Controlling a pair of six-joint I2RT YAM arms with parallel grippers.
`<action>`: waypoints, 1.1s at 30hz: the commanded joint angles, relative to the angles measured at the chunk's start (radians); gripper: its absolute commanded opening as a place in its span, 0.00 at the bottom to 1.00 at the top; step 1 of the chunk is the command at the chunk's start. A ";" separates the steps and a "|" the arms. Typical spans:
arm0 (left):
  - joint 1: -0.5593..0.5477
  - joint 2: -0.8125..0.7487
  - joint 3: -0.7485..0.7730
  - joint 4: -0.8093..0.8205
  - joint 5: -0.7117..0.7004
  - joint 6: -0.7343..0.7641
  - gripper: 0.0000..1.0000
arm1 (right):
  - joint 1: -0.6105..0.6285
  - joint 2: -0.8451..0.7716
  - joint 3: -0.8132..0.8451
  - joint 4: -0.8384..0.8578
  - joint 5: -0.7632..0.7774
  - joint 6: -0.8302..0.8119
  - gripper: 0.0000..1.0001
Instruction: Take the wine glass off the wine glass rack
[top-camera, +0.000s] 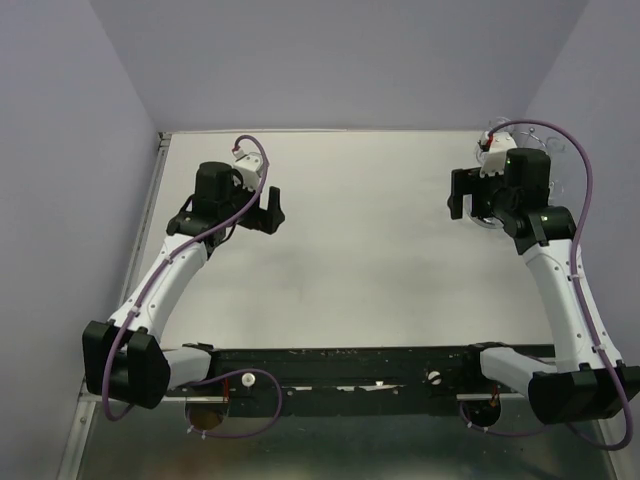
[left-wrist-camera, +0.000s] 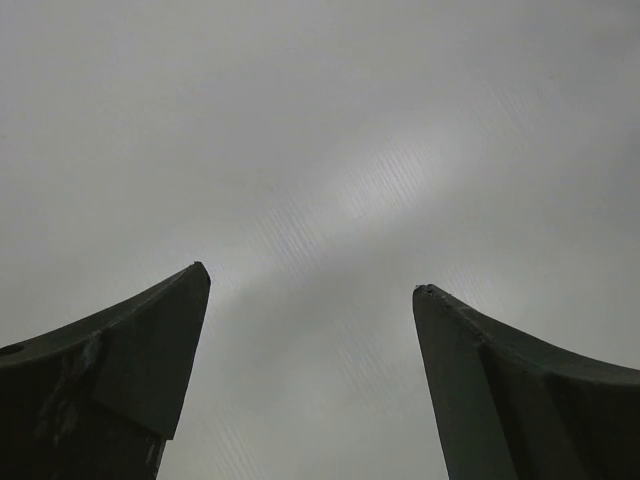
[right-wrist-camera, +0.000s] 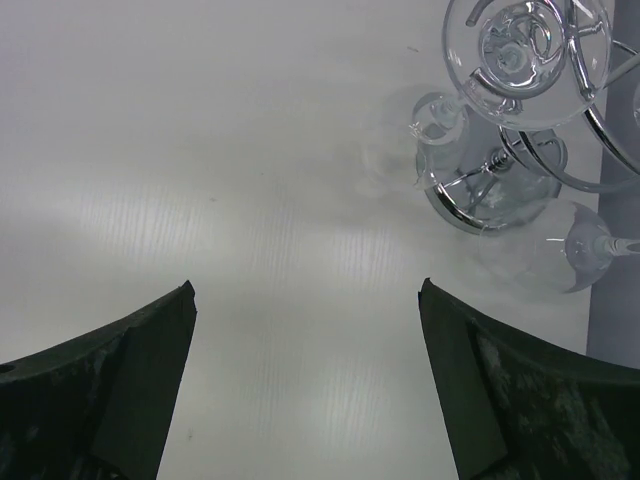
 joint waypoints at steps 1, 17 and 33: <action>-0.010 0.016 0.034 0.016 0.034 -0.015 0.99 | -0.004 -0.029 0.034 -0.041 -0.001 -0.064 1.00; -0.030 0.025 0.091 0.036 0.109 0.017 0.98 | -0.190 0.092 0.344 -0.182 -0.350 -0.313 0.93; -0.051 -0.017 0.050 0.088 0.169 0.005 0.98 | -0.466 0.497 0.788 -0.538 -0.581 -0.647 0.74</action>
